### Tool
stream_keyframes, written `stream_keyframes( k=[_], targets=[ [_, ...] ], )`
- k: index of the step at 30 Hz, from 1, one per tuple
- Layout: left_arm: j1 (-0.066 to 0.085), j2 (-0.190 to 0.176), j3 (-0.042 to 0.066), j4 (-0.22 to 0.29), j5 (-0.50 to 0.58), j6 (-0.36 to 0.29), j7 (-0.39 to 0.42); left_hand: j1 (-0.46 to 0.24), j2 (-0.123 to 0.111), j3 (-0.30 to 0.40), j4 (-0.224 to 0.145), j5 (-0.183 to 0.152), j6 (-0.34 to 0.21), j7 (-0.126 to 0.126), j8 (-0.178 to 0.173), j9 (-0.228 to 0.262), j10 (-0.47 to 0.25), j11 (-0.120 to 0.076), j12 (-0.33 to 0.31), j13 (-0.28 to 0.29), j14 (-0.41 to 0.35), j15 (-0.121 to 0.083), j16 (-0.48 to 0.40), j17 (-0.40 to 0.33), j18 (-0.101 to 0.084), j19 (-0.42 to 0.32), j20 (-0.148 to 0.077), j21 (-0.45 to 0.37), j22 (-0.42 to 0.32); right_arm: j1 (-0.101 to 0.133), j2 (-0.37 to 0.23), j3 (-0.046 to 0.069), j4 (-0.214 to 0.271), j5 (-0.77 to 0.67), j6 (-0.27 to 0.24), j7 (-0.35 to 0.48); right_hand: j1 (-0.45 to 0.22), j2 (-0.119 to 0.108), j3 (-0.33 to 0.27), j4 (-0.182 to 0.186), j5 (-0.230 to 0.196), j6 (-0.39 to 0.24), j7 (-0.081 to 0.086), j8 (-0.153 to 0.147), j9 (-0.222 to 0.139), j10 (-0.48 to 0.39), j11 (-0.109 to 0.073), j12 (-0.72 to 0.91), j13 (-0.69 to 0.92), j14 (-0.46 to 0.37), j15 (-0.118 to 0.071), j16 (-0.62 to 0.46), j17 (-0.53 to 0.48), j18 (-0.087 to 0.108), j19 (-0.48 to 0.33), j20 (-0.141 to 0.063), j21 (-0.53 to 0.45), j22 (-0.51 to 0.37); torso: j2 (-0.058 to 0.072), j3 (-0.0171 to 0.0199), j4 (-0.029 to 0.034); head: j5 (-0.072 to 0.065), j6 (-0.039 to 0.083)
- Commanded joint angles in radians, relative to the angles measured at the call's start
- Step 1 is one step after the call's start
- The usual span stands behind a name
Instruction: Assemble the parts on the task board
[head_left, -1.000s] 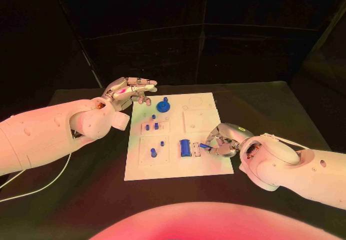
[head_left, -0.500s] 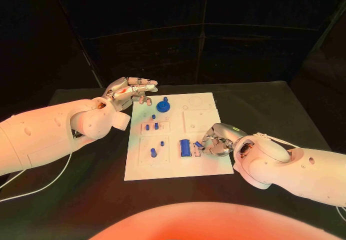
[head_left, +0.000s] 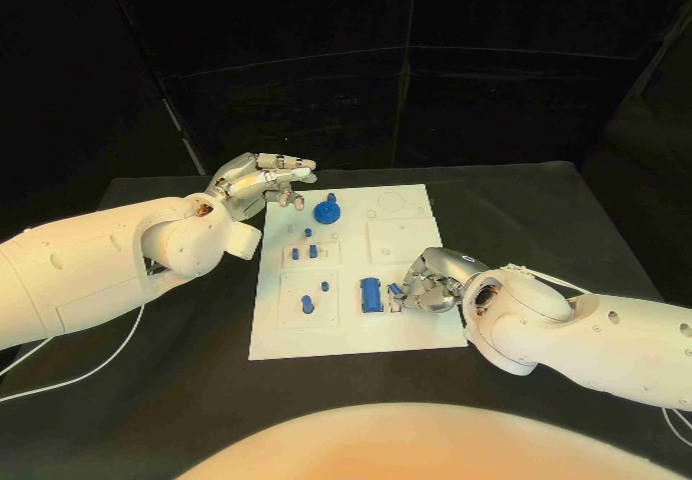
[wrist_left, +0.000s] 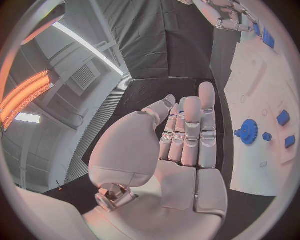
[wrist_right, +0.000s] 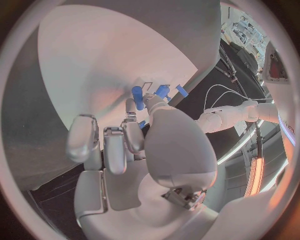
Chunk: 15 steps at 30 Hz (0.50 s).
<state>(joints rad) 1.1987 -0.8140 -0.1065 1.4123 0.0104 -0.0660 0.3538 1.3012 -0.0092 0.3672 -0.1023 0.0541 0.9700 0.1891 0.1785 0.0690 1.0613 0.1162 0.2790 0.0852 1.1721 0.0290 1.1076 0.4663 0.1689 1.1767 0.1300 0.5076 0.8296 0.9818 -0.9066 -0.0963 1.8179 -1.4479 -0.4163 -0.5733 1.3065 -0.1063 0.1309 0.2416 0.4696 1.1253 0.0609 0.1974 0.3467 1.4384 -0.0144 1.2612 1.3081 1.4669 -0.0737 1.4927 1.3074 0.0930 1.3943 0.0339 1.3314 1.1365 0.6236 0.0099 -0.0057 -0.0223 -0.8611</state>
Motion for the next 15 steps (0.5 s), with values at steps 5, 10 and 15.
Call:
stream_keyframes(
  k=[5, 10, 15],
  targets=[
    [0.002, -0.001, 0.001, 0.004, -0.002, 0.011, 0.009, -0.004, 0.001, 0.004, 0.001, 0.004, -0.007, 0.001, 0.006, -0.001, -0.007, -0.001, 0.004, -0.002, -0.007, 0.002, 0.001, 0.001, 0.013, 0.005, 0.0, -0.006, -0.002, 0.001, 0.007, 0.0, -0.003, 0.014, 0.026, -0.01, -0.027, 0.004, -0.015, 0.017, 0.006, 0.011, -0.002, 0.008, 0.006, 0.01, -0.003, 0.009, 0.043, 0.079, -0.007, 0.003, 0.136, -0.007, 0.006, -0.003, 0.005, 0.0, 0.001, 0.0002, -0.0004, -0.002, -0.001],
    [0.002, -0.002, 0.001, 0.004, -0.002, 0.011, 0.008, -0.004, 0.001, 0.004, 0.001, 0.004, -0.007, 0.001, 0.006, -0.001, -0.007, -0.001, 0.004, -0.002, -0.007, 0.002, 0.001, 0.001, 0.013, 0.005, 0.0, -0.006, -0.002, 0.001, 0.009, 0.0, -0.005, 0.015, 0.023, -0.012, -0.053, 0.004, -0.041, 0.034, 0.018, 0.014, -0.003, 0.01, 0.011, 0.015, -0.004, 0.013, 0.047, 0.079, -0.008, 0.003, 0.136, -0.007, 0.006, -0.005, 0.004, -0.001, 0.0, 0.0002, -0.0005, -0.002, -0.002],
    [0.002, -0.002, 0.001, 0.004, -0.002, 0.011, 0.008, -0.004, 0.001, 0.004, 0.001, 0.004, -0.007, 0.001, 0.006, -0.001, -0.007, -0.001, 0.004, -0.002, -0.007, 0.002, 0.001, 0.001, 0.013, 0.005, 0.0, -0.006, -0.002, 0.001, 0.01, 0.0, -0.006, 0.015, 0.022, -0.013, -0.065, 0.007, -0.056, 0.041, 0.02, 0.015, -0.004, 0.011, 0.014, 0.018, -0.004, 0.016, 0.05, 0.079, -0.009, 0.003, 0.136, -0.007, 0.007, -0.006, 0.004, 0.0, 0.001, 0.0003, -0.0003, -0.003, -0.003]
  ],
)
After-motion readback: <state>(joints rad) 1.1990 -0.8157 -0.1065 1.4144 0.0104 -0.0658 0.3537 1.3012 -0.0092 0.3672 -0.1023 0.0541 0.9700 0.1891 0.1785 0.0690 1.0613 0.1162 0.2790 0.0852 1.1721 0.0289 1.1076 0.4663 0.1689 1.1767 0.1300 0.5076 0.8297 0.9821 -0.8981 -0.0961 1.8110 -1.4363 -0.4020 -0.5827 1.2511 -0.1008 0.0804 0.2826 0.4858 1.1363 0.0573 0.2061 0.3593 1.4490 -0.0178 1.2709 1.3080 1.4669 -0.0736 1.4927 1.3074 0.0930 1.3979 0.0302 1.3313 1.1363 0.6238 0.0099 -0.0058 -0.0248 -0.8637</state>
